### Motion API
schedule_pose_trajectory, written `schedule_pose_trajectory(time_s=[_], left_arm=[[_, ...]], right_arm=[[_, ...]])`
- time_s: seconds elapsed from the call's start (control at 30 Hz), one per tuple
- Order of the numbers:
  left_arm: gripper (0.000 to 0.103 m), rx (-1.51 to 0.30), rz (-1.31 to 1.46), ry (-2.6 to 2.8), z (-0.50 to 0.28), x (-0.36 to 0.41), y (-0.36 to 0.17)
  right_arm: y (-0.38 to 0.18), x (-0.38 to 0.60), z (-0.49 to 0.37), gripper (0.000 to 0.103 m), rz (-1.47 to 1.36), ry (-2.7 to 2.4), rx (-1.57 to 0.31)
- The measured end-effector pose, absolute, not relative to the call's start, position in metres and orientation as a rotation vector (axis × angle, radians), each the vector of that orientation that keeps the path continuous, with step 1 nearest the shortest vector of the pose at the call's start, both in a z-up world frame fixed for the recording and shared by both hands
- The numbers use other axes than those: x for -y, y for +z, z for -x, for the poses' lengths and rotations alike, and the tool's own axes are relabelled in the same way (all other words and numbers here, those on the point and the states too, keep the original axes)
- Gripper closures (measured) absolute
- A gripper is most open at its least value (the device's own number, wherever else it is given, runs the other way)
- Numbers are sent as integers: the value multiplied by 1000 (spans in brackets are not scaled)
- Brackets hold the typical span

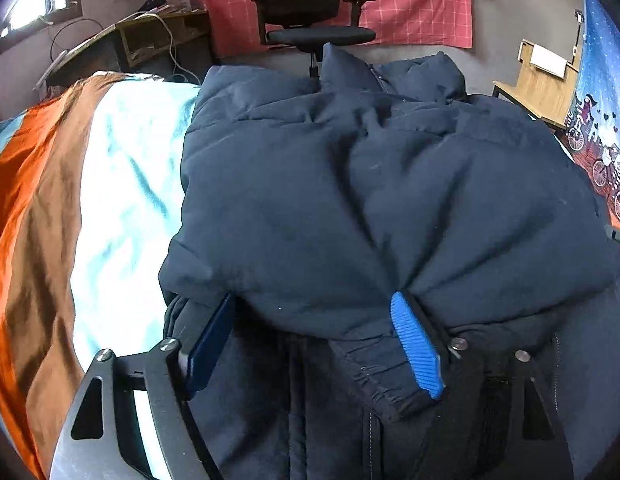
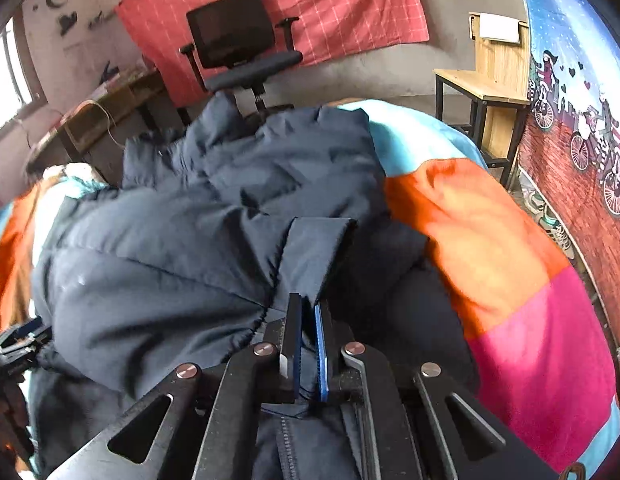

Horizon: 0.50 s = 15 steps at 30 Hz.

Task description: Fold large clothes

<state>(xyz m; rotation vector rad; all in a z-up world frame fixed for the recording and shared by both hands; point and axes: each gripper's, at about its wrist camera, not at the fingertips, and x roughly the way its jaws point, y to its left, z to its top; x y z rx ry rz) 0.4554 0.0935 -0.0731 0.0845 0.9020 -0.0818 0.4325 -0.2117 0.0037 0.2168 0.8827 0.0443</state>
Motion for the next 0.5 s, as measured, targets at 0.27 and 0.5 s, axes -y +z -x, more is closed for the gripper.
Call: schedule_pose_trajectory(time_s=[0.27,0.5], left_arm=[[24,-897,50,-91,-441,-106,-50],[24,-902,-35,-185,-428,-97,-5]], right_arm=[[10,227,-422,64,-326,42,-885],[59,205,-399,24,-256,54,-847]])
